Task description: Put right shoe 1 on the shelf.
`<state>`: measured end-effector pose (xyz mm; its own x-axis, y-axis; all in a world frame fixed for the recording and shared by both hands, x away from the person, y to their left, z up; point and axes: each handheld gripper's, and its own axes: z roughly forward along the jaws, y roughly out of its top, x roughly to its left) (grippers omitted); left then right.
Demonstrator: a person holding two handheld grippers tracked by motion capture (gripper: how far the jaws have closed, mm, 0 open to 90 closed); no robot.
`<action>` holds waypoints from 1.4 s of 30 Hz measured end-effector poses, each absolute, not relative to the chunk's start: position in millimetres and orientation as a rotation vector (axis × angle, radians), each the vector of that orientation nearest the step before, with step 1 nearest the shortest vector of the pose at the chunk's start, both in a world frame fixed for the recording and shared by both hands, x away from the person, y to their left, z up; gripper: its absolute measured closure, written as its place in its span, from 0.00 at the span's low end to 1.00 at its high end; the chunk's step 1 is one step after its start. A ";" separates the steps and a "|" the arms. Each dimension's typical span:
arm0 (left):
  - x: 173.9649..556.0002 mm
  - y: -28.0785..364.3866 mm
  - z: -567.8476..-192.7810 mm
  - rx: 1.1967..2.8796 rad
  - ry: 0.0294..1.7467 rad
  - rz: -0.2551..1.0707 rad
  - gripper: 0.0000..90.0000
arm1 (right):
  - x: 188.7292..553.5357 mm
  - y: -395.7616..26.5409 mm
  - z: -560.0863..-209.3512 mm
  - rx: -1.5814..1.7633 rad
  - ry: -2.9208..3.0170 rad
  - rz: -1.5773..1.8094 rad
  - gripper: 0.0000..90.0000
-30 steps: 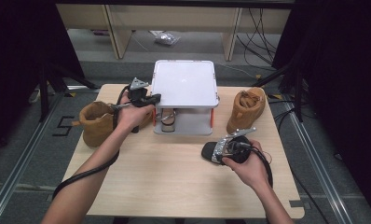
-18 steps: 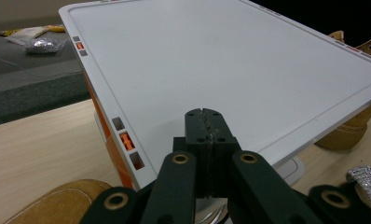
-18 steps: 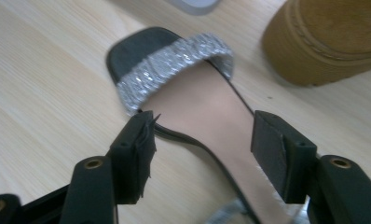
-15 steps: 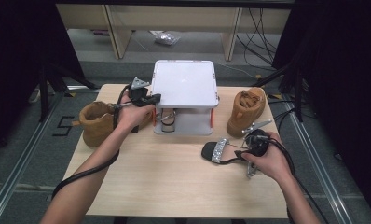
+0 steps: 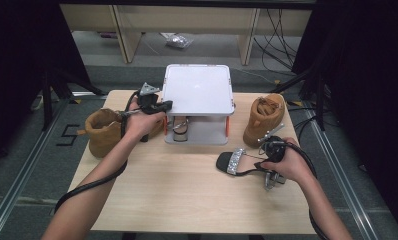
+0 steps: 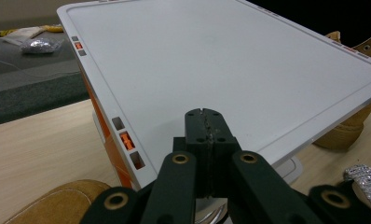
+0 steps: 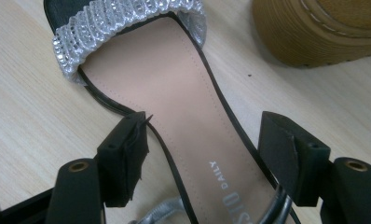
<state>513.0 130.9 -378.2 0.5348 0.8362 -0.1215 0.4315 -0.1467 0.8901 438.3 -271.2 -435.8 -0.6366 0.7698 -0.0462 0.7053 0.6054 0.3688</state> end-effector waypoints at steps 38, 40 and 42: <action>512.2 130.5 -377.6 1.778 1.054 0.511 0.99 | 456.4 -259.8 -467.4 1.017 2.811 0.266 0.33; 512.1 130.4 -377.7 1.777 1.054 0.512 0.99 | 457.2 -260.6 -467.2 0.980 2.813 0.241 0.35; 512.1 130.3 -377.7 1.778 1.054 0.513 0.99 | 456.5 -259.6 -466.4 0.981 2.820 0.221 0.37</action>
<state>512.1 130.3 -377.7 0.5364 0.8365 -0.1118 0.4279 -0.1554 0.8904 456.5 -259.6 -466.4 -0.7755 0.6248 -0.0903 0.6030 0.7755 0.1868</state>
